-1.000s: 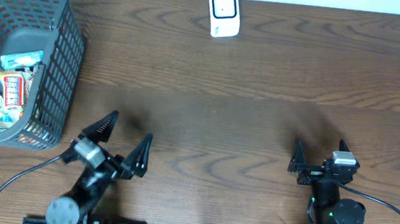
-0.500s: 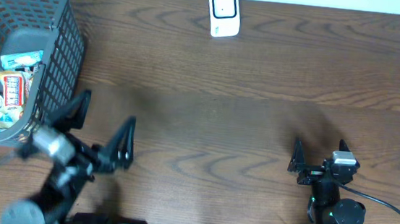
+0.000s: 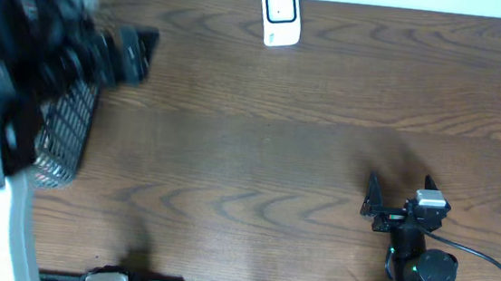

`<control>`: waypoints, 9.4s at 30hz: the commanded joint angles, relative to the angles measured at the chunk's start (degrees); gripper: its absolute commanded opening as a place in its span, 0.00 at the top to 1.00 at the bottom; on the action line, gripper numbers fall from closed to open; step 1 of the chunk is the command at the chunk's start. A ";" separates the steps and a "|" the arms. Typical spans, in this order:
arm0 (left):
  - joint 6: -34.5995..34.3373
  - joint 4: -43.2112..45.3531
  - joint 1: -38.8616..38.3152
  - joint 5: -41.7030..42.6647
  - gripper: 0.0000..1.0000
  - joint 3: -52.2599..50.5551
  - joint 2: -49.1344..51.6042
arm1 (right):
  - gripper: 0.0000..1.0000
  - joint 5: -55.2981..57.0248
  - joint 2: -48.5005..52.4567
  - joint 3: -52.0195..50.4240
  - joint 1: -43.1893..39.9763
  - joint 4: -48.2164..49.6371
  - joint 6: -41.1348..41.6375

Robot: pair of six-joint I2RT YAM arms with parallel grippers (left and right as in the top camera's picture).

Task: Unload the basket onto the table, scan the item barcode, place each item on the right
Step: 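Reach the left gripper into the grey basket toward the orange snack bag, then grasp the orange snack bag with the left gripper and lift it out, then carry the bag to the table center and release it, then reach the left gripper into the basket and grasp the green packet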

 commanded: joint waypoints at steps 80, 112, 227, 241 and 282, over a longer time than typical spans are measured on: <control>5.11 28.59 28.76 -29.83 0.23 -40.04 25.03 | 0.01 -0.13 -0.26 -0.09 0.63 -0.26 -0.63; -30.69 42.58 28.63 -23.56 0.93 -37.18 -12.22 | 0.01 -0.13 -0.28 -0.09 0.63 -0.26 -0.63; 21.97 46.03 26.93 -19.56 0.02 -38.66 22.21 | 0.01 -0.13 -0.28 -0.09 0.63 -0.26 -0.63; 33.99 57.37 25.77 -14.71 0.05 -38.66 34.47 | 0.01 -0.13 -0.28 -0.09 0.63 -0.26 -0.63; -4.35 58.75 26.91 -18.34 0.93 -38.66 11.17 | 0.01 -0.13 -0.28 -0.09 0.63 -0.26 -0.63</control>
